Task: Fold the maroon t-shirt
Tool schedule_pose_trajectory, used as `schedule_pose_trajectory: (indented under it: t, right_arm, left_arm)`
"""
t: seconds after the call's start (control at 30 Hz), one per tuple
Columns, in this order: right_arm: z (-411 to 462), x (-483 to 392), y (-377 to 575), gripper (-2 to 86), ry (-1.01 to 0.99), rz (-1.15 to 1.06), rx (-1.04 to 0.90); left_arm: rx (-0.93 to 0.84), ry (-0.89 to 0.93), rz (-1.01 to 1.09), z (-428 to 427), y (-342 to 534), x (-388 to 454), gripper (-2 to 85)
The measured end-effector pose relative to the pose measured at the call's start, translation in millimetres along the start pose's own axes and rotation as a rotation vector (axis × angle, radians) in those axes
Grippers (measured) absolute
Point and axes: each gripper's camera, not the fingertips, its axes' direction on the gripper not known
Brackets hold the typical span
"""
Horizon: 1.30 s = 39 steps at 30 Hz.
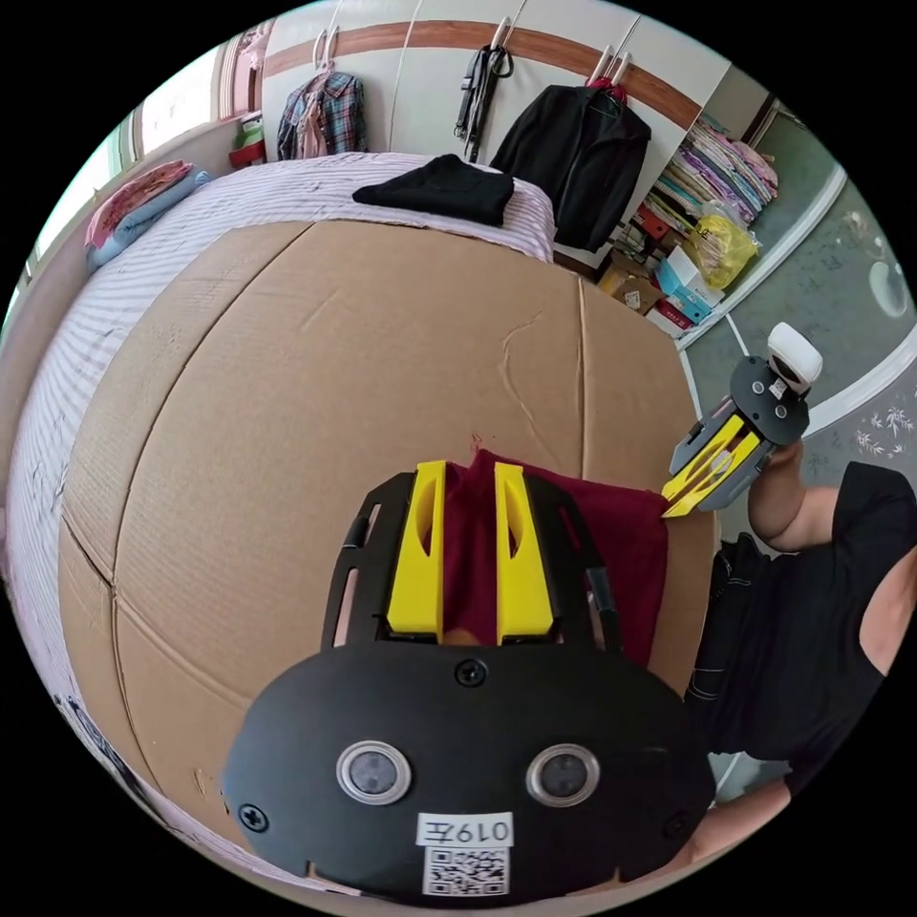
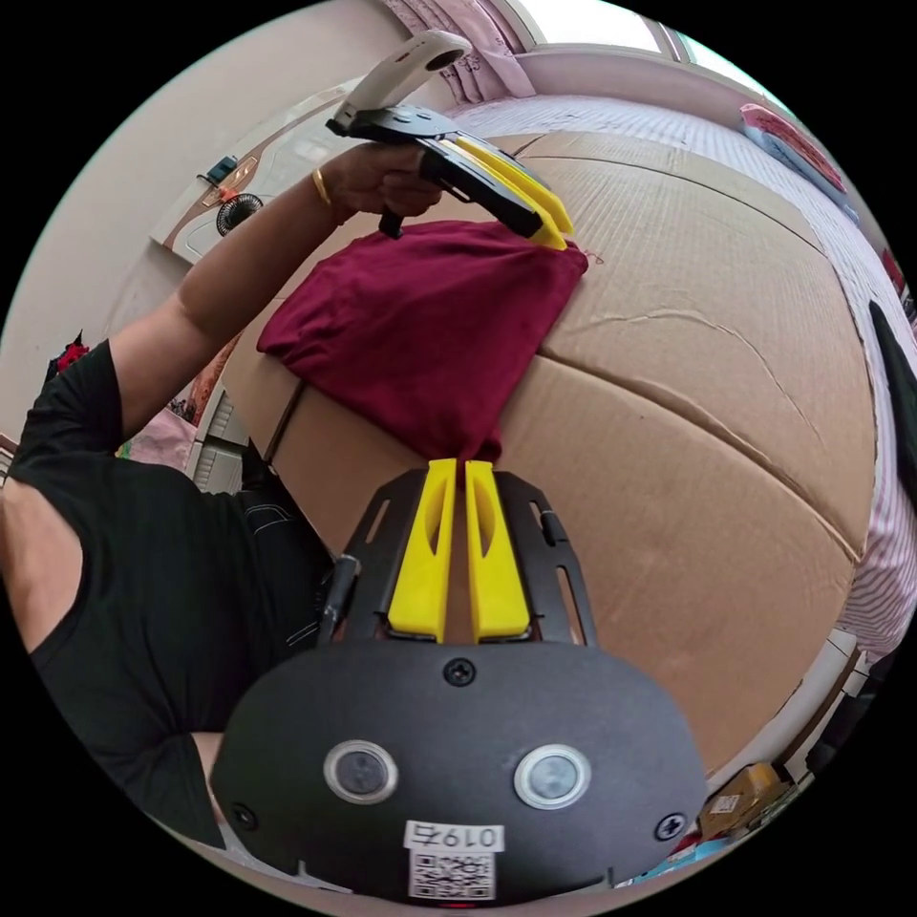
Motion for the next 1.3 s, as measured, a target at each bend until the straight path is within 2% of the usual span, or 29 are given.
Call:
schedule_pose_trajectory:
  t: [0.13, 0.33, 0.53, 0.7, 0.93, 1.03, 1.3]
  right_arm:
    - [-7.2, 11.7, -5.9, -0.8, -0.045, 0.012, -0.013]
    - [-33.1, 26.2, -12.5, -0.9, -0.088, -0.051, -0.003]
    - [-22.7, 45.6, -27.3, -0.9, -0.107, -0.070, -0.123]
    - [-35.8, 73.9, -36.7, -0.8, -0.209, -0.082, -0.178]
    - [-37.4, 110.7, -49.9, 1.4, -0.315, -0.130, -0.245]
    - [-38.5, 124.2, -44.0, 4.3, -0.348, -0.118, -0.235]
    - [-55.9, 160.4, -15.8, 5.1, -0.411, -0.051, -0.140]
  left_arm:
    - [-0.034, -0.001, 0.045, 7.2, 5.2, 12.2, 2.4]
    - [0.031, -0.010, 0.022, -4.0, 32.2, 26.6, 1.0]
    - [-0.006, -0.105, -0.002, 7.3, 62.8, 54.7, 0.7]
    - [0.019, -0.206, -0.011, 6.7, 94.3, 82.1, 0.7]
    - [0.052, -0.194, -0.032, 5.3, 143.7, 109.1, 0.8]
    - [0.094, -0.190, -0.056, -4.4, 171.3, 117.9, 1.0]
    - [0.300, -0.177, -0.138, -65.0, 270.9, 152.2, 1.1]
